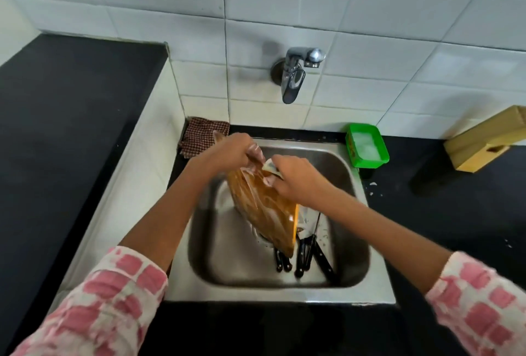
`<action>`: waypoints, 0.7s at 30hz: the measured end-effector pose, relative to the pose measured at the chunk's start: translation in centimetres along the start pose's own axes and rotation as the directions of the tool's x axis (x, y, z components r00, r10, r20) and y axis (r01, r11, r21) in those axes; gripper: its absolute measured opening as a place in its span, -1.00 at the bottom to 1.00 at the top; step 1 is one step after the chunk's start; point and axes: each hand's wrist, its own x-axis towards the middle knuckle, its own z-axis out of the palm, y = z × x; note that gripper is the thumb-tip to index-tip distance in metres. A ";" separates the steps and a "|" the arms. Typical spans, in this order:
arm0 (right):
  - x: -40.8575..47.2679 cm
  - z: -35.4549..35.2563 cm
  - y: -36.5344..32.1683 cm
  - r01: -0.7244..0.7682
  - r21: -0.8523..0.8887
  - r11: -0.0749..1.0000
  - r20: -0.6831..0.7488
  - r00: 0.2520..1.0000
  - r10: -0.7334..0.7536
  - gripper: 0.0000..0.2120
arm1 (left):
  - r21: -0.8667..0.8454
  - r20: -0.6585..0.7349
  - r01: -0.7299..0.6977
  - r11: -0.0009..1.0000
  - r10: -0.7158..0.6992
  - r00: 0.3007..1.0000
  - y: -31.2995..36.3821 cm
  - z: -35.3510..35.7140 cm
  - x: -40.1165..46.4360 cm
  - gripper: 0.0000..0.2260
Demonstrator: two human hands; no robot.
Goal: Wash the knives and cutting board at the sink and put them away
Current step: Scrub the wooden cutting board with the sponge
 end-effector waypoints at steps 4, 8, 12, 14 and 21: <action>-0.3 1.7 -4.0 -0.199 0.196 0.960 -0.102 0.970 0.222 -0.77 | -0.254 -0.175 0.119 0.960 -0.167 0.970 -1.4 1.5 -1.2 -0.62; -1.5 5.2 -8.0 -0.225 0.429 0.875 -0.110 0.948 0.298 -0.73 | -0.963 -0.040 0.137 0.234 -0.621 0.783 -1.7 6.5 -3.2 -0.66; -1.8 7.6 -10.0 -0.146 0.905 0.399 -0.037 0.909 0.414 -0.78 | -0.991 0.133 0.115 -0.067 -0.523 0.842 -2.4 7.2 -4.3 -0.28; -0.2 8.0 -10.0 -0.091 0.968 0.233 -0.035 0.873 0.486 -0.78 | -0.985 0.149 0.170 -0.002 -0.493 0.857 -2.1 6.7 -4.7 -0.20; 10.2 7.2 -7.7 -0.155 0.908 0.389 -0.136 0.769 0.625 -0.57 | -0.972 0.157 0.227 0.064 -0.542 0.825 -2.5 6.2 -5.4 -0.14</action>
